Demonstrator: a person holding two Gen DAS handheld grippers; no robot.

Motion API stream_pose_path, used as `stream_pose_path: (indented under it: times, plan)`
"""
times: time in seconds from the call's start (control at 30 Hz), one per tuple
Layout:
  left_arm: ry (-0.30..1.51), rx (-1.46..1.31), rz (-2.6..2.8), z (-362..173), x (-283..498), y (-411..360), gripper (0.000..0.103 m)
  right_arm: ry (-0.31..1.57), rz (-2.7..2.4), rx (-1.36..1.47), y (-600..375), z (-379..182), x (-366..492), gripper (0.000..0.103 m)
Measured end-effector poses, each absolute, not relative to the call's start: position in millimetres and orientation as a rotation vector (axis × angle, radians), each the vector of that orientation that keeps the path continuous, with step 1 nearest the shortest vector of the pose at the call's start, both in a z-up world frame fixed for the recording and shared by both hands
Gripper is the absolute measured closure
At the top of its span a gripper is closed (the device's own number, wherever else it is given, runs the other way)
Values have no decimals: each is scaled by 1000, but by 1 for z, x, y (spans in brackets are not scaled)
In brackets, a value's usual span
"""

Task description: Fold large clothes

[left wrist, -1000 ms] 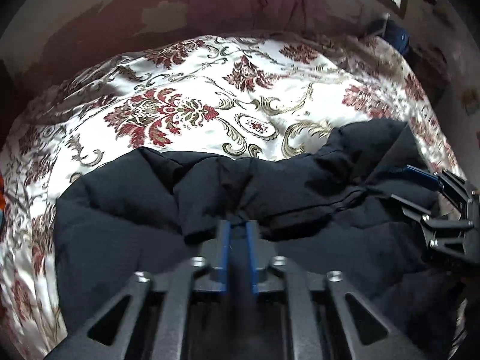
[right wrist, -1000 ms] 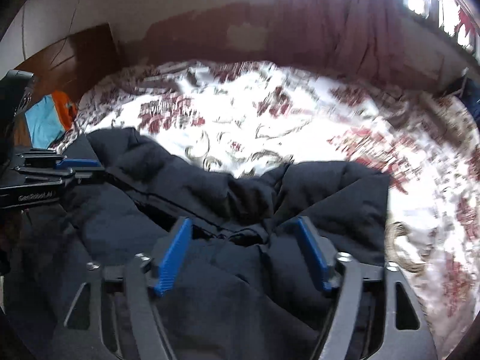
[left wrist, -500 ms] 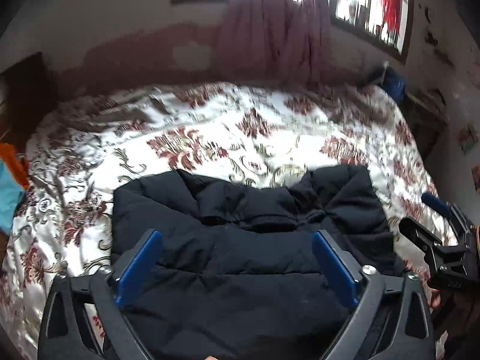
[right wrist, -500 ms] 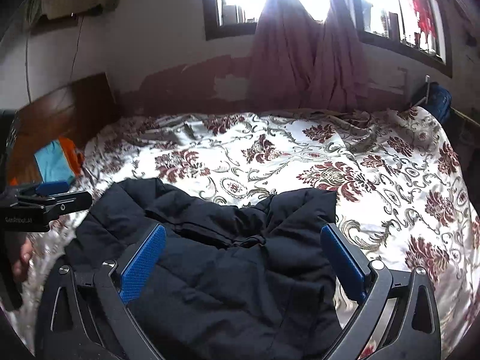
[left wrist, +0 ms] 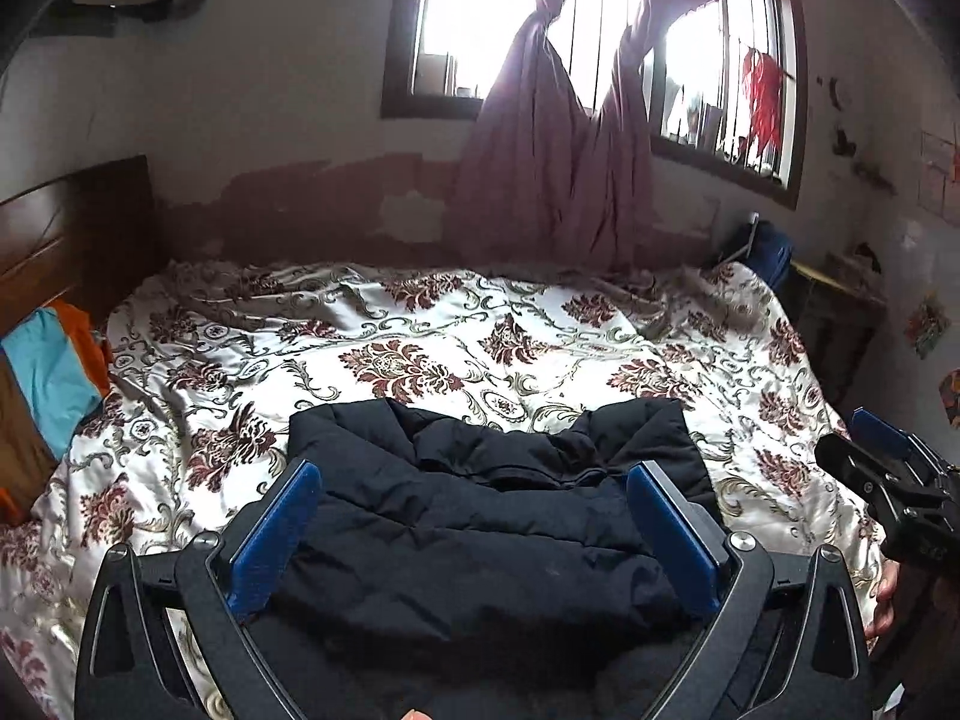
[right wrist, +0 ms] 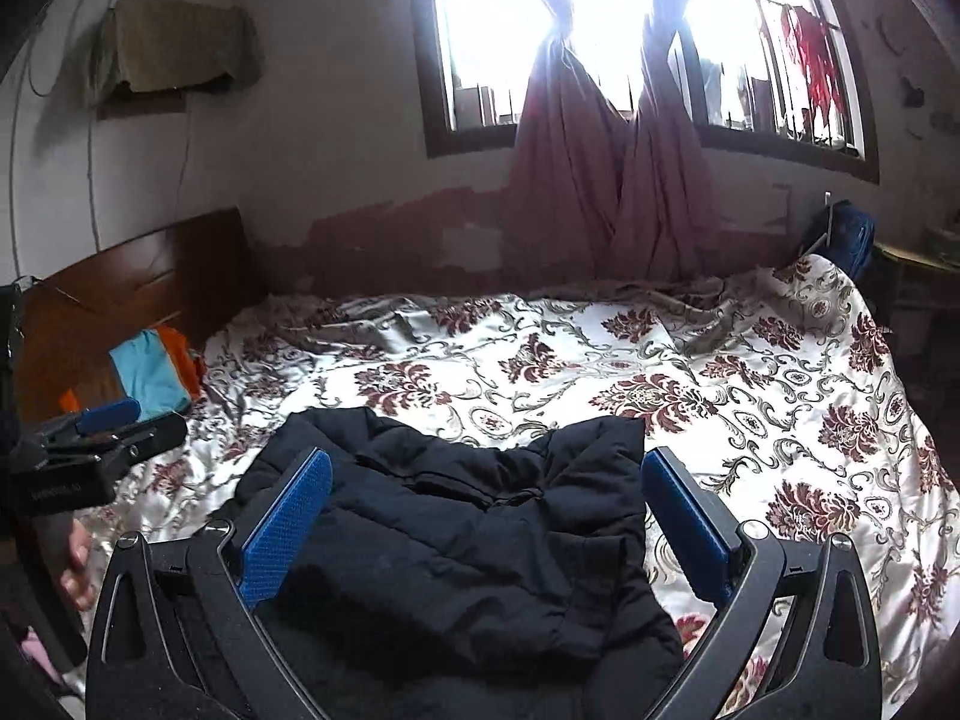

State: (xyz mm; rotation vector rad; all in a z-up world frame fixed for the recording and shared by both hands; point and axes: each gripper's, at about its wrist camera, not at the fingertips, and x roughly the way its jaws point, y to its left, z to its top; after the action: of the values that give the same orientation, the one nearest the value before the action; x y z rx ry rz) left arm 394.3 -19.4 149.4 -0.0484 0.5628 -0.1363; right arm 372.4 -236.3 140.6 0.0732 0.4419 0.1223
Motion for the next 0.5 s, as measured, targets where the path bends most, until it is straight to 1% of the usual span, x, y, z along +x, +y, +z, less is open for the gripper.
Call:
stream_pose_path:
  times: [0.23,0.5]
  plan:
    - [507,-48,-111,152,342,-16,0,430,137,82,-231,137,325,2]
    - [527,-24,-117,129,283,-16,0,403,132,83,-227,126,272,2]
